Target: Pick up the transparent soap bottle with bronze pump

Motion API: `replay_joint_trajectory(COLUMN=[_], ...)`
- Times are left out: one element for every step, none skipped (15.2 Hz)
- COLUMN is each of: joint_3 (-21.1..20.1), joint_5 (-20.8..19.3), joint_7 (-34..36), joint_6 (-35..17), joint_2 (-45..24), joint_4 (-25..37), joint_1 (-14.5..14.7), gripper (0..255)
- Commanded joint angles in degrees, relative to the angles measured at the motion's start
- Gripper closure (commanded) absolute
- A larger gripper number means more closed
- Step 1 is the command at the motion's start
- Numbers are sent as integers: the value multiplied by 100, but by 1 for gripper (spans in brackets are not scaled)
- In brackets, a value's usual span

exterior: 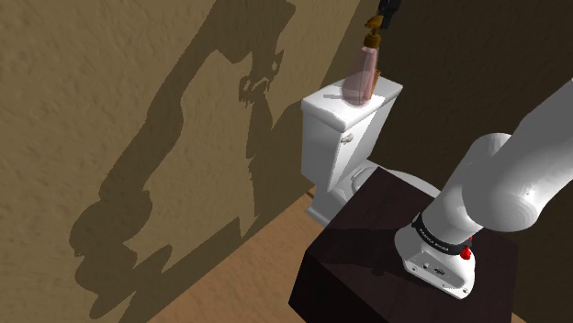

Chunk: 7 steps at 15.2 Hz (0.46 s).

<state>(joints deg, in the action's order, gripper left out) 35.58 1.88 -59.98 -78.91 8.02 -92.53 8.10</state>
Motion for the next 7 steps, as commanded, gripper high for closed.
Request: replay_joint_trajectory(joint_3=[26, 38, 51, 65, 80, 82, 81], joint_5=[45, 66, 89, 114, 140, 145, 144], joint_7=[-25, -35, -47, -59, -73, -75, -75], joint_6=[169, 255, 342, 430, 519, 532, 532], joint_2=[-85, -125, -168, -213, -261, -268, -268], joint_4=[237, 355, 476, 600, 726, 746, 745], joint_1=[-4, -6, -9, -13, -17, -19, -19], gripper=[255, 255, 255, 255, 255, 255, 255])
